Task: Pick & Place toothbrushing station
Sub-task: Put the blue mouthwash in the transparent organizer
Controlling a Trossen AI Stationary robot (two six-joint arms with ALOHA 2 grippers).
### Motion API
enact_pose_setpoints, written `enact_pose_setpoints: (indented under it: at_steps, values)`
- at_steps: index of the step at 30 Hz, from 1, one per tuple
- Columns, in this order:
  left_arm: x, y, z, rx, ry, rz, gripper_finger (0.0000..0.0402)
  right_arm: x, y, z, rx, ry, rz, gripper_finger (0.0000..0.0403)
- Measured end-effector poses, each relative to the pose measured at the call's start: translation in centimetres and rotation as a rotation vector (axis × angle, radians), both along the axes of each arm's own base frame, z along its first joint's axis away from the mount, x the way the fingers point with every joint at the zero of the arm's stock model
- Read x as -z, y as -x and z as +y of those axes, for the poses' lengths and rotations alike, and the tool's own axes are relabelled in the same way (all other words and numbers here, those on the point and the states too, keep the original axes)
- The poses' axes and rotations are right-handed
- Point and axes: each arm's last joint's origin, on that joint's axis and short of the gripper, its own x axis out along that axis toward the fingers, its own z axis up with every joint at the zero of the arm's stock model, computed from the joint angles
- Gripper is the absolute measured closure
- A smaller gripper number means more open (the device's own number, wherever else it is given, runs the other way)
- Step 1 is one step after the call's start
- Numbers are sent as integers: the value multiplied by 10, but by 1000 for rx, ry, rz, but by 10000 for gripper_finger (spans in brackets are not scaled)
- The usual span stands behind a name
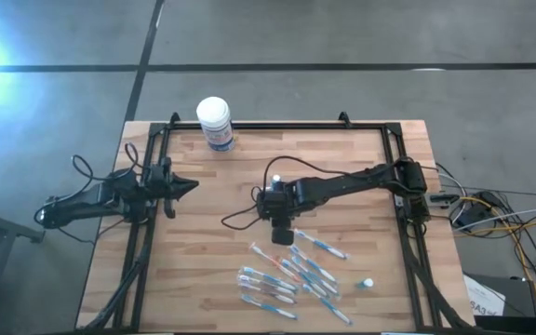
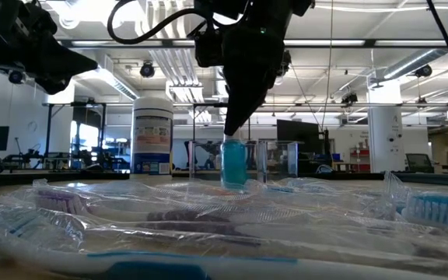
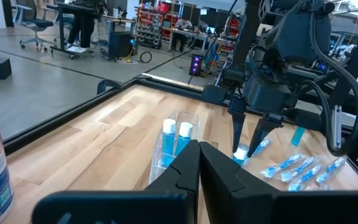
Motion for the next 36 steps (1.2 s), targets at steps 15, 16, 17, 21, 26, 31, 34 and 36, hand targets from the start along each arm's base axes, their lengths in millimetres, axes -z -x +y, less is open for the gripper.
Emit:
enact_pose_setpoints:
  at_steps: [15,16,17,21,26,31,34,36]
  values:
    - [1,0,0,1,-4,7,389,-54,22,1,-92,13,-132,317]
    - [1,0,0,1,-4,7,389,-61,28,1,-96,11,-149,317]
    - [1,0,0,1,-4,7,388,-66,33,1,-101,11,-164,317]
    - [1,0,0,1,-4,7,388,-83,58,-1,-113,-32,-245,317]
    - [1,0,0,2,-4,5,389,-95,101,-2,-129,-109,-401,317]
    - [0,0,0,-1,-4,-1,388,-94,149,-6,-121,-146,-577,317]
    - [-1,0,0,-3,-1,-8,390,-86,178,-9,-109,-160,-664,317]
    - [-1,0,0,-4,7,-10,389,-79,194,-11,-90,-173,-717,317]
